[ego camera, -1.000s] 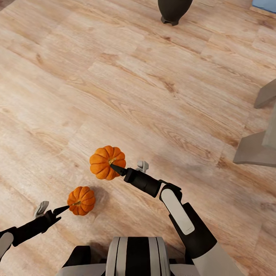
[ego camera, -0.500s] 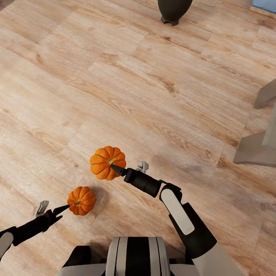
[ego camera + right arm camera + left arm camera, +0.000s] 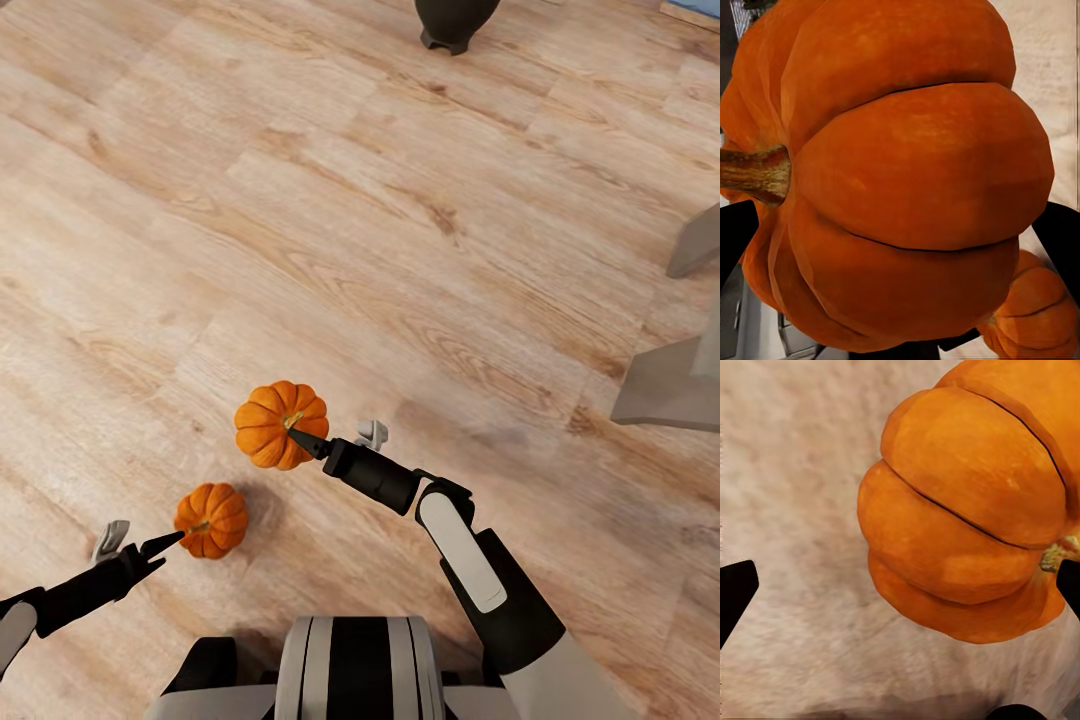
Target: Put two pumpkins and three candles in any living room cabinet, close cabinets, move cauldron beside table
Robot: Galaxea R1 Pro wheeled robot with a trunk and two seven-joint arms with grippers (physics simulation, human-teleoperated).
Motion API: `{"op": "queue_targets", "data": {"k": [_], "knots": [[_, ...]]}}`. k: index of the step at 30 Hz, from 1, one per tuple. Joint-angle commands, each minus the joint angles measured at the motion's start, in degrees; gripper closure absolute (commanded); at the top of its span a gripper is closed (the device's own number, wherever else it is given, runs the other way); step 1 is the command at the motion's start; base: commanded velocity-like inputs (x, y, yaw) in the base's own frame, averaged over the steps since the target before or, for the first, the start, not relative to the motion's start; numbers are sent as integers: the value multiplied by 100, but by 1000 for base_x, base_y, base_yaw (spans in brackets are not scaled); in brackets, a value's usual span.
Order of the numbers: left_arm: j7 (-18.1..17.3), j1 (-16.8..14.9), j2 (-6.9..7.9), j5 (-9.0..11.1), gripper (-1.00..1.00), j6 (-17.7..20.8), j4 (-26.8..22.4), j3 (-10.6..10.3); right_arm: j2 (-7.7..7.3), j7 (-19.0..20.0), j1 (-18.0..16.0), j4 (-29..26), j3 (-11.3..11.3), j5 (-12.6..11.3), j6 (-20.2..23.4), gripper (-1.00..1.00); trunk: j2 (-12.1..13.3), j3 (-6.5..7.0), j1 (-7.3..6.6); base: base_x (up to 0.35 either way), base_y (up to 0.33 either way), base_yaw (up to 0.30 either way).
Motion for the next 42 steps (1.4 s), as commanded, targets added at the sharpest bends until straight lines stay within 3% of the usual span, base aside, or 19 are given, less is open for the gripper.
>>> {"op": "queue_targets", "data": {"k": [1, 42], "knots": [[-5, -2, -1, 21, -100, 36, 1, 6, 2, 10, -2, -1, -5, -30, 26, 100, -2, -25, 1, 0, 0, 0], [2, -2, -3, 12, -100, 36, 0, 14, 29, 5, -2, 1, -4, -24, 8, 100, -10, -61, 17, 16, -19, 0]]}}
